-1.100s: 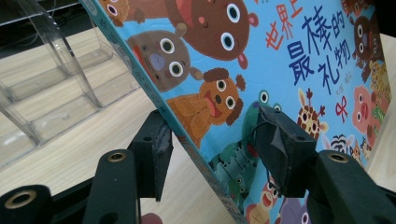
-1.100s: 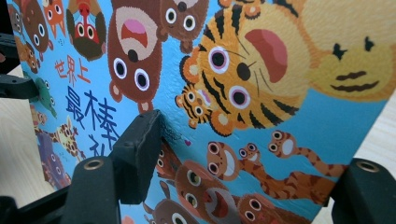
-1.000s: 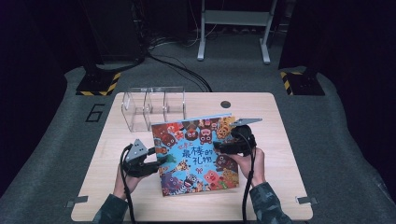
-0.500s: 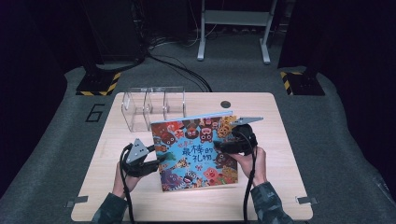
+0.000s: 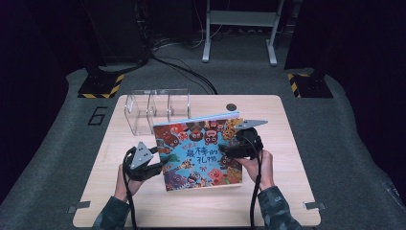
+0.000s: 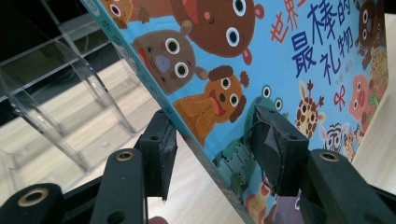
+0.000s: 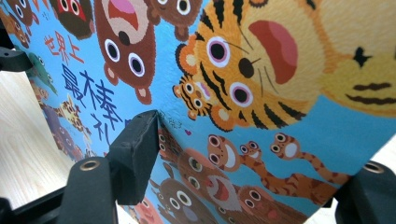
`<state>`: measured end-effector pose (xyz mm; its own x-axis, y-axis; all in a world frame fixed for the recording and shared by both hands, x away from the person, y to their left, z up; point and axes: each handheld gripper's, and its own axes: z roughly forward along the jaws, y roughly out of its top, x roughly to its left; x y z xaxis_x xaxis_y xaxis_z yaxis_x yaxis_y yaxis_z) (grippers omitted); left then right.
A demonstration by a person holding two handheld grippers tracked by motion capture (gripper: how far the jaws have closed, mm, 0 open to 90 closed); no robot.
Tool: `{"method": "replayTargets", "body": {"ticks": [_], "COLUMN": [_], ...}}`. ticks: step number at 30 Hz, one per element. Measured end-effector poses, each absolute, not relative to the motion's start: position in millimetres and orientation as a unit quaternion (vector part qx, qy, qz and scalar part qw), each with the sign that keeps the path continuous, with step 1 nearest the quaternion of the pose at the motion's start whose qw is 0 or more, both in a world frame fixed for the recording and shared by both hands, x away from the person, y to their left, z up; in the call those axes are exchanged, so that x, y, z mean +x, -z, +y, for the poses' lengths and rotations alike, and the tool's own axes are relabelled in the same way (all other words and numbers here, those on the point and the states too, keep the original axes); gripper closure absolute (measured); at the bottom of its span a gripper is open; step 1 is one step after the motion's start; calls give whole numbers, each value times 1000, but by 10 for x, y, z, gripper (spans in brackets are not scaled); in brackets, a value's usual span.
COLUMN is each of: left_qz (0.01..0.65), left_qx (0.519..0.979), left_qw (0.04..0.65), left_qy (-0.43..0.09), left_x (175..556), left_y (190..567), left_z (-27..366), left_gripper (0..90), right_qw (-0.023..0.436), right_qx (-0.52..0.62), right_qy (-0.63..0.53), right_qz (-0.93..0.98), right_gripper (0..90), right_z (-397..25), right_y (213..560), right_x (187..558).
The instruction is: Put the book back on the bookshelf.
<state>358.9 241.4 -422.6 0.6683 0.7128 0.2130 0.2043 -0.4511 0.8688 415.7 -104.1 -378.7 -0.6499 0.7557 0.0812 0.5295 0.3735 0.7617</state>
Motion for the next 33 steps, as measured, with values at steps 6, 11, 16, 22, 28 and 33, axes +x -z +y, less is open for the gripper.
{"method": "replayTargets", "body": {"ticks": [6, 11, 16, 22, 28, 33], "left_qz": [284, 277, 278, 288, 277, 271], "left_qx": [796, 794, 790, 776, 764, 766], "left_qw": [434, 427, 442, 497, 532, 532], "left_qy": [-313, -332, -320, -258, -238, -239], "left_x": [3570, 3564, 3576, 3602, 3601, 3624], "left_y": [4226, 4214, 4214, 4208, 4095, 3971], "left_z": [2407, 2407, 2454, 2562, 2617, 2627], "left_gripper": [518, 527, 547, 541, 496, 483], "right_qw": [156, 173, 181, 177, 173, 172], "right_qx": [382, 376, 371, 352, 344, 347], "right_qy": [-393, -380, -380, -392, -404, -408], "right_qz": [821, 827, 828, 831, 830, 827], "right_gripper": [319, 309, 311, 344, 361, 360], "right_z": [-1014, -977, -964, -1026, -1070, -1080], "right_y": [3776, 3776, 3787, 3801, 3816, 3822], "right_x": [4155, 4152, 4144, 4105, 4069, 4051]}}
